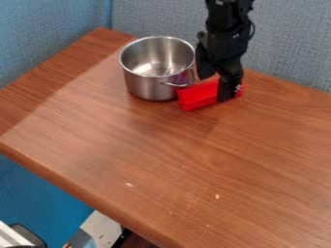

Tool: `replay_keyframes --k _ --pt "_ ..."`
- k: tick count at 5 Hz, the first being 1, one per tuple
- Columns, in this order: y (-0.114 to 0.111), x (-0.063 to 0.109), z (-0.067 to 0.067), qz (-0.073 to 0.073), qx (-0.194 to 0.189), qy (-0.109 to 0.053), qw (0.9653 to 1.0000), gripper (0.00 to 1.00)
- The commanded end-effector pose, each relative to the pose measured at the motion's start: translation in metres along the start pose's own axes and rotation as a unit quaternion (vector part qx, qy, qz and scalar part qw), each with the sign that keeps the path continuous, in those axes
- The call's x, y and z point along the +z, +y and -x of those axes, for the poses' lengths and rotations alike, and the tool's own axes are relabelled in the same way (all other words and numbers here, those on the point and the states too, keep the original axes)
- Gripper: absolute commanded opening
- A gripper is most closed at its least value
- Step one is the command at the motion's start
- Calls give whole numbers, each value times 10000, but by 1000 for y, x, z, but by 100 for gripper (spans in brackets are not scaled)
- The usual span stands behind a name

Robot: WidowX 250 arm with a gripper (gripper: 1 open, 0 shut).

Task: Put the red object in the metal pot

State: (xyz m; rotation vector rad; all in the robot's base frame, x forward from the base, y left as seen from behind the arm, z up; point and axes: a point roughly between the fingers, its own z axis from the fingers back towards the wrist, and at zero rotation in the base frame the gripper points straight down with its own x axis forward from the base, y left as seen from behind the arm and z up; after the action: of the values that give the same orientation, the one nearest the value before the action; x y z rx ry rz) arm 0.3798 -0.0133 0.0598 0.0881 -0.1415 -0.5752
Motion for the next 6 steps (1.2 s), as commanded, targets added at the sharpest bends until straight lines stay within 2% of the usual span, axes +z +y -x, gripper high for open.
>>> replay_keyframes --k 1,2,3,6 --pt "18 17 -8 -185 124 -237 9995 100" --pt "20 13 -9 -175 150 -206 9995 0" --pt "21 15 -9 -165 193 -253 9994 0" --pt "24 39 -1 215 505 -745 9957 0"
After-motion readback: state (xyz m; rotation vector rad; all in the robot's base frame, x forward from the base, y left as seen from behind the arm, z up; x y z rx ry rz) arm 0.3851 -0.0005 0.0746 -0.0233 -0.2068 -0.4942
